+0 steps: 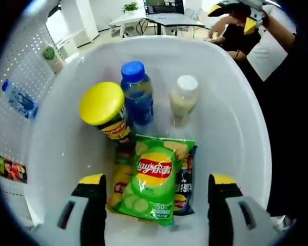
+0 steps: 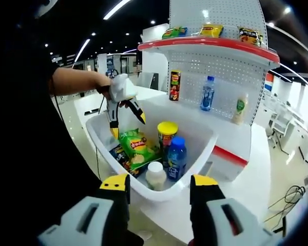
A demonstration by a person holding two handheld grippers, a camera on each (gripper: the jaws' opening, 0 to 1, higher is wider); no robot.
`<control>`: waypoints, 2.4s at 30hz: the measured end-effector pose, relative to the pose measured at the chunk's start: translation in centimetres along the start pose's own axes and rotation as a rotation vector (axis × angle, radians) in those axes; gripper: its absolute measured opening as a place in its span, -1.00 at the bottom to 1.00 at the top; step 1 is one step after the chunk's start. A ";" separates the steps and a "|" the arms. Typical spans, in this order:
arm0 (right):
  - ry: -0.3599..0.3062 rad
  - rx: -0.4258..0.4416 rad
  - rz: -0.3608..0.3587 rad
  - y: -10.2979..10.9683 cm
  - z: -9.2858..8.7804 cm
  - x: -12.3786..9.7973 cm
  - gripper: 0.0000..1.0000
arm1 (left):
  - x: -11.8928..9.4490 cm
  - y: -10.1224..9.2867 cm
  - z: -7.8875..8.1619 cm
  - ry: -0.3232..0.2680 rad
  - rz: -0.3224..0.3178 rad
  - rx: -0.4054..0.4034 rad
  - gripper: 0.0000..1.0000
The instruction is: Place the items from the shopping basket onto the snack and drink counter
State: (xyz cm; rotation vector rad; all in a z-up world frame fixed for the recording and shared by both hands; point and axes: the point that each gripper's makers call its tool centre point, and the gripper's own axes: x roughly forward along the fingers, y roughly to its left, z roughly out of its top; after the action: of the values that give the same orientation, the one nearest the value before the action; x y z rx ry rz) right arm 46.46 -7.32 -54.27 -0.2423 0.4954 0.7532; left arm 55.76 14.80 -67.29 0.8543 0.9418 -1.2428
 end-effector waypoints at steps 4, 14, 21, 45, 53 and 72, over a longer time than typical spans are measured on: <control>0.000 -0.001 0.003 0.0 0.0 0.0 -0.06 | 1.2 -0.1 -0.6 0.044 -0.005 0.025 0.61; 0.000 -0.006 0.011 0.1 0.2 0.1 -0.06 | 4.0 -0.5 -1.3 0.102 -0.036 0.041 0.60; 0.002 -0.005 0.009 0.2 0.1 0.0 -0.06 | 5.2 -0.3 -1.7 0.121 -0.046 0.043 0.59; 0.010 0.018 -0.013 -0.6 -0.9 -0.7 -0.08 | 8.8 0.7 -3.0 0.165 -0.079 0.039 0.44; 0.014 0.025 -0.022 -0.7 -1.3 -1.0 -0.09 | 9.7 0.2 -3.4 0.183 -0.107 0.040 0.37; 0.026 0.044 -0.028 -0.8 -2.2 -1.4 -0.10 | 10.5 0.1 -3.7 0.189 -0.124 0.042 0.07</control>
State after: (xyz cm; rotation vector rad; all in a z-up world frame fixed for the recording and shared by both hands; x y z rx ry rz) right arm 45.43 -9.60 -55.43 -0.2179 0.5318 0.7120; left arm 56.18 14.27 -78.39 0.9714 1.1378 -1.3076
